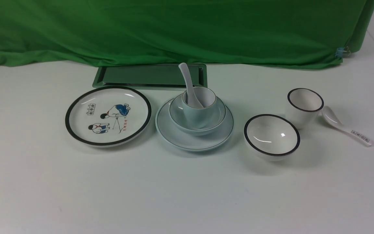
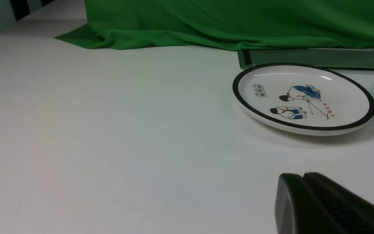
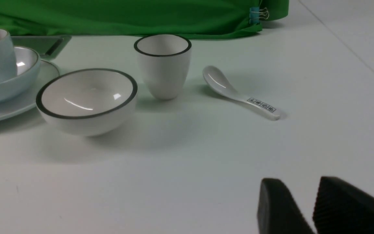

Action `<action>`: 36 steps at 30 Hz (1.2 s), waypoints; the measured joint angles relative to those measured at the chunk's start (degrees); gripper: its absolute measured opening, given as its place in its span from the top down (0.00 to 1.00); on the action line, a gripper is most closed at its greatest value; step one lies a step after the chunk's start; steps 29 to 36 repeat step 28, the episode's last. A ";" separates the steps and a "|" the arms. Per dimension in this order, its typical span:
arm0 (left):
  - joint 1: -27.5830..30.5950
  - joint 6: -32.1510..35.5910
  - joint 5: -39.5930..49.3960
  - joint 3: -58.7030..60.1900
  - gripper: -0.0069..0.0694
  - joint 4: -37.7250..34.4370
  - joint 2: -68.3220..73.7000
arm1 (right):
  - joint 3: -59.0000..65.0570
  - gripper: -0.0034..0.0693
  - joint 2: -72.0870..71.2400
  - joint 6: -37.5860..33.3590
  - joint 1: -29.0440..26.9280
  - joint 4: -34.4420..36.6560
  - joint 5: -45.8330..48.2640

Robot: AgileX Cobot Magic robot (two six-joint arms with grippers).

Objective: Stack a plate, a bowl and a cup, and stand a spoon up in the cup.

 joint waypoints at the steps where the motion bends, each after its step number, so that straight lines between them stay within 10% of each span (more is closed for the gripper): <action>1: 0.00 0.00 0.00 0.00 0.95 0.00 0.00 | 0.00 0.64 0.00 0.00 0.00 0.00 0.00; 36: 0.00 0.15 0.00 0.00 0.95 -0.23 0.00 | 0.00 0.62 0.00 0.00 0.00 0.00 0.00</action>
